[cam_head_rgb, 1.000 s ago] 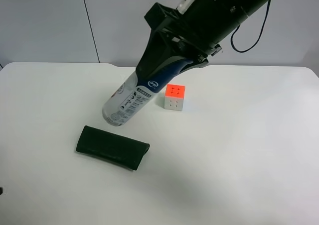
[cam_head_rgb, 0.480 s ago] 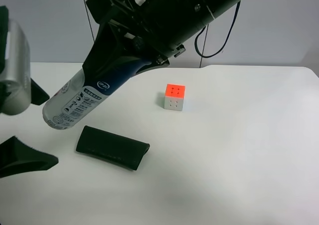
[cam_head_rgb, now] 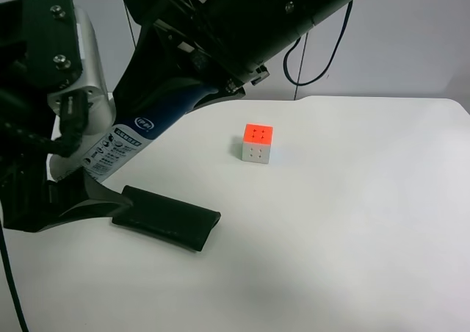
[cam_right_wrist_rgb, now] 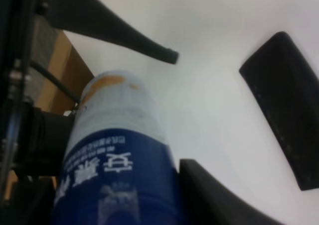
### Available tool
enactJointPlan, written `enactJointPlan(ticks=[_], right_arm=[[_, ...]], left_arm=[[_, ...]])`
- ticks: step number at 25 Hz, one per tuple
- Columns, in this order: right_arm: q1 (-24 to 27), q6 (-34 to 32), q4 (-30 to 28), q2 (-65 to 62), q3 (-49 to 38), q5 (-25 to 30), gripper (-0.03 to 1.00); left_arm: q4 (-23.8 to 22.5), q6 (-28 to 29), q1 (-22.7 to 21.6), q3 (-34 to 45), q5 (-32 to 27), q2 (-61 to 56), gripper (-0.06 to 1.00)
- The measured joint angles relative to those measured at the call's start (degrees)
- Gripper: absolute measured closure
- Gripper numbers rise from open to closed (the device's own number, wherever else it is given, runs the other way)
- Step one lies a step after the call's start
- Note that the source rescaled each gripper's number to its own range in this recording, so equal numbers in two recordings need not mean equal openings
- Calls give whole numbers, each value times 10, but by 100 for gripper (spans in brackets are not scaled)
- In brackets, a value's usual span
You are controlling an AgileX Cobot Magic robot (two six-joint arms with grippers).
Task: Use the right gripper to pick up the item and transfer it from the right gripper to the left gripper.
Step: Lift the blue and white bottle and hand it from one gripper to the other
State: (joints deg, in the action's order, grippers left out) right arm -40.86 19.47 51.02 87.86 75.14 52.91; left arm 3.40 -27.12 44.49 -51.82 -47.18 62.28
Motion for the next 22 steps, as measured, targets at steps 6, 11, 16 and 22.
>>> enactJointPlan(ticks=[6, 11, 16, 22], right_arm=[[0, 8, 8, 0, 0, 5, 96], [0, 8, 9, 0, 0, 8, 96], [0, 8, 9, 0, 0, 9, 96], [-1, 8, 3, 0, 0, 9, 96]], left_arm=[[1, 0, 0, 0, 13, 10, -5], [1, 0, 0, 0, 14, 10, 35], [1, -1, 0, 0, 14, 10, 91], [0, -17, 1, 0, 13, 12, 94]])
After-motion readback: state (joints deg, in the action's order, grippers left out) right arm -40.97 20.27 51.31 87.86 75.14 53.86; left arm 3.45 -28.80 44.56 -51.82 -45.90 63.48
